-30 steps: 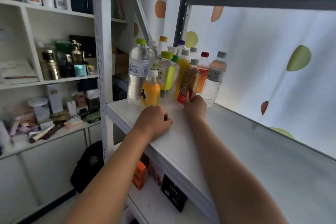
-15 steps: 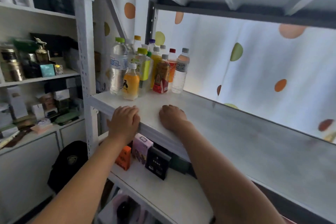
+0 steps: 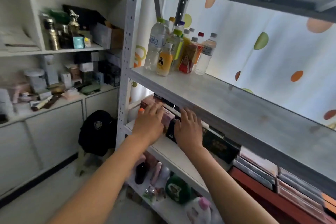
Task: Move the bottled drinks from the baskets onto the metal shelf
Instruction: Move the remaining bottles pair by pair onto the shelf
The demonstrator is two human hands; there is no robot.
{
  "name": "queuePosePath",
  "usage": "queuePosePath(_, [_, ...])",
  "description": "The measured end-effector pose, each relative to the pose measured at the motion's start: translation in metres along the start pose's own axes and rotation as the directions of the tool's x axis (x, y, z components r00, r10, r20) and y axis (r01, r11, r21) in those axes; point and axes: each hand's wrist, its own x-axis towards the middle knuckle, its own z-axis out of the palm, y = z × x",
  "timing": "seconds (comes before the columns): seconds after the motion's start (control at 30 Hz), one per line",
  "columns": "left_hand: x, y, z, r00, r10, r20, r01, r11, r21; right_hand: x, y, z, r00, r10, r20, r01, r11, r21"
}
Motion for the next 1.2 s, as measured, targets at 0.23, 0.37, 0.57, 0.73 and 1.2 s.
queuePosePath(0.23, [-0.068,-0.034,0.013,0.982,-0.141,0.129,0.128,0.987,0.102,-0.035,-0.036,0.042,0.981,-0.163,0.105,0.140,0.970,0.199])
queuePosePath(0.37, [-0.101,-0.050,0.025,0.953,-0.267,0.140,0.253,0.961,0.113,-0.053,-0.057,0.076,0.932,-0.299,0.206,0.226,0.921,0.316])
queuePosePath(0.57, [-0.153,-0.084,0.030,0.868,-0.487,0.097,0.463,0.865,0.192,-0.072,-0.103,0.116,0.847,-0.452,0.280,0.297,0.839,0.457])
queuePosePath(0.73, [-0.219,-0.120,0.007,0.757,-0.653,0.003,0.636,0.739,0.221,-0.096,-0.178,0.136,0.731,-0.625,0.273,0.403,0.719,0.566])
queuePosePath(1.2, [-0.480,-0.225,-0.077,0.275,-0.916,-0.293,0.961,0.261,0.088,-0.244,-0.445,0.128,0.424,-0.874,0.238,0.473,0.437,0.765])
